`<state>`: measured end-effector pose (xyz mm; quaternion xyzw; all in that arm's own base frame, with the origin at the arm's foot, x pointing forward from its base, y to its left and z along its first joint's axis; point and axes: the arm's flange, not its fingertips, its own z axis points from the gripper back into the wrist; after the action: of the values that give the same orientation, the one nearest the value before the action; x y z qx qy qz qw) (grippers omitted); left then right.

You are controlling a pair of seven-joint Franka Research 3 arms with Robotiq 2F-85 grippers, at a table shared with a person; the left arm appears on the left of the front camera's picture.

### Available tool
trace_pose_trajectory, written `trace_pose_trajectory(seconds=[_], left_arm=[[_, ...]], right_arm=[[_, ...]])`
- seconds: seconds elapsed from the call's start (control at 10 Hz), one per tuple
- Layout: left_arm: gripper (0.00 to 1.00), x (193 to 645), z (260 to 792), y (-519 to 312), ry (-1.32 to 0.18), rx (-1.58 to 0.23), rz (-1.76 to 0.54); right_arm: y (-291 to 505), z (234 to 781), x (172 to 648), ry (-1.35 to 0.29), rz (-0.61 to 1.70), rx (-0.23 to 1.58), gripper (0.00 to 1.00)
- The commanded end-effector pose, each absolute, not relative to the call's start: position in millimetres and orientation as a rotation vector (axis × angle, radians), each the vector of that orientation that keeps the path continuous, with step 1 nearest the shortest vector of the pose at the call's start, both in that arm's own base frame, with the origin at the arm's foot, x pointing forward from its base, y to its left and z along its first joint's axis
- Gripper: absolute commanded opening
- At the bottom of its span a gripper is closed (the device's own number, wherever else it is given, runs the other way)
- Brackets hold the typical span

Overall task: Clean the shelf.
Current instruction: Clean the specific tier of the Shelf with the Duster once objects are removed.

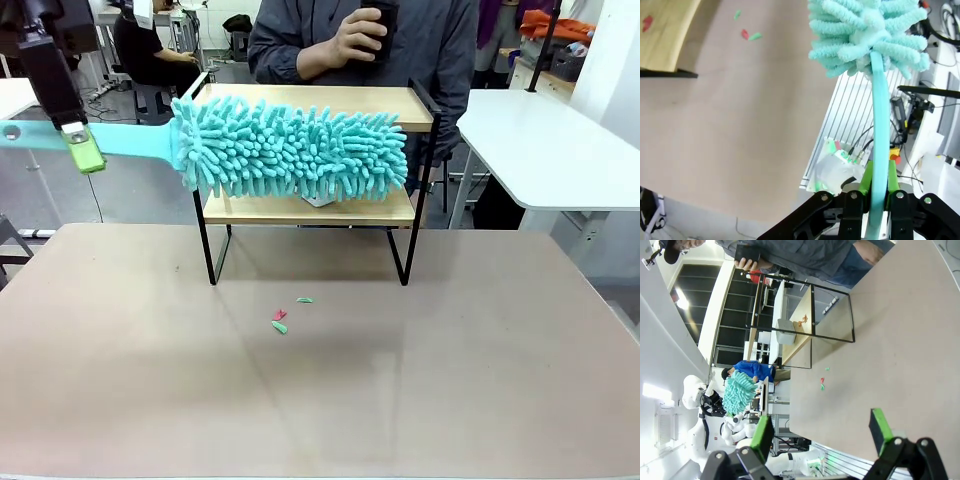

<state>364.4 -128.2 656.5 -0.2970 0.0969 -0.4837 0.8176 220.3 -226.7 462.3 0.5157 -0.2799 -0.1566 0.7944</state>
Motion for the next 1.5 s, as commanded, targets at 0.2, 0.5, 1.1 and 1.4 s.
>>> trace_pose_trajectory(seconds=[0.2,0.5,1.1,1.4], left_arm=[[0.11,313.6,695.8,18.5,-0.119,-0.841,-0.700],[0.11,278.0,665.7,111.0,-0.295,-0.980,-0.232],[0.11,366.6,537.3,159.3,-0.053,-1.090,0.413],[0.11,331.2,527.5,175.5,-0.059,-1.153,0.277]], right_arm=[[-228.0,464.1,223.0,-0.627,-0.315,1.115,1.00],[-228.0,464.1,223.0,-0.627,-0.315,1.115,1.00],[-228.0,464.1,223.0,-0.627,-0.315,1.115,1.00],[-228.0,464.1,223.0,-0.627,-0.315,1.115,1.00]])
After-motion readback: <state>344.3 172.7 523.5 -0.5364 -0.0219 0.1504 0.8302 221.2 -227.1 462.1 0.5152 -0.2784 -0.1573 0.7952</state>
